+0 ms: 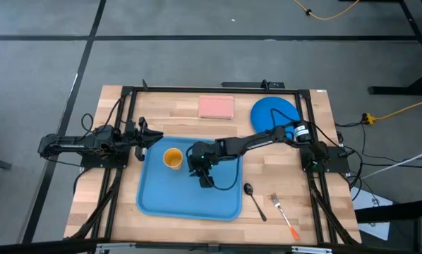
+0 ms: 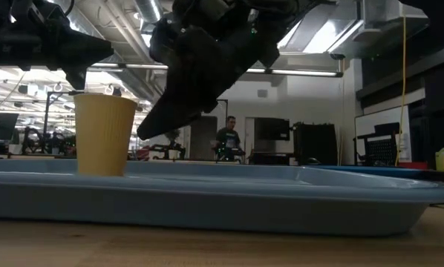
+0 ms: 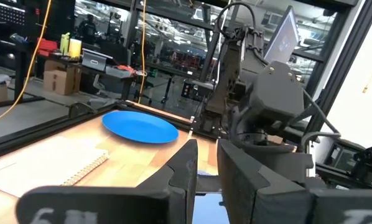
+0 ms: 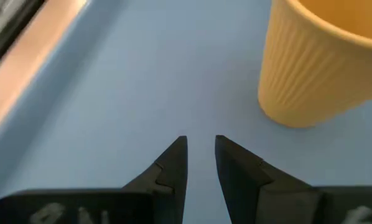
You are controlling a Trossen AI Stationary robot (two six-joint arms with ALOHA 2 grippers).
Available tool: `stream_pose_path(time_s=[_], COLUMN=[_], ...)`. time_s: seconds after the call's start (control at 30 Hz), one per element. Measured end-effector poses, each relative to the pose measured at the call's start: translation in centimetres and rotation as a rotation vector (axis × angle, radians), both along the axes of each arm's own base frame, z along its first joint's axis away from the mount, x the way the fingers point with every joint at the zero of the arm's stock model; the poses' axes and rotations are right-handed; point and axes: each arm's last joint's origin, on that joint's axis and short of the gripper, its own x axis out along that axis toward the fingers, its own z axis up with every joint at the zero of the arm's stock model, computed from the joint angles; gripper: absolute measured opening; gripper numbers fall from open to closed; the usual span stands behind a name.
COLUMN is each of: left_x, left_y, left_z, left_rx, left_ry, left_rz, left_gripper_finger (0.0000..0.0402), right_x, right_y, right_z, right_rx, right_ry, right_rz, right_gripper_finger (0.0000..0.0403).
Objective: Pick and place plate/cup/fork/spoon on tray
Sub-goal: Move the yellow cup to the left side of the blue tray
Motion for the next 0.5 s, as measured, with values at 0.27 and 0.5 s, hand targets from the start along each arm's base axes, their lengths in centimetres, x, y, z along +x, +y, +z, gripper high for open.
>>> stream_pose_path(time_s=[0.27,0.5], left_x=[0.0,0.0], left_y=[0.0,0.0], left_z=[0.0,0.0], left_rx=[0.000,0.000], left_ry=[0.000,0.000], left_rz=[0.000,0.000], left_gripper_finger=[0.0055,0.0055], right_x=[0.4,0.9], right_y=[-1.0,-2.3], right_z=[0.4,0.2], right_rx=[-0.016,-0.012], right_ry=[-0.075,-0.147], right_rz=[0.090,0.126], right_gripper_finger=[0.0087,0.0087])
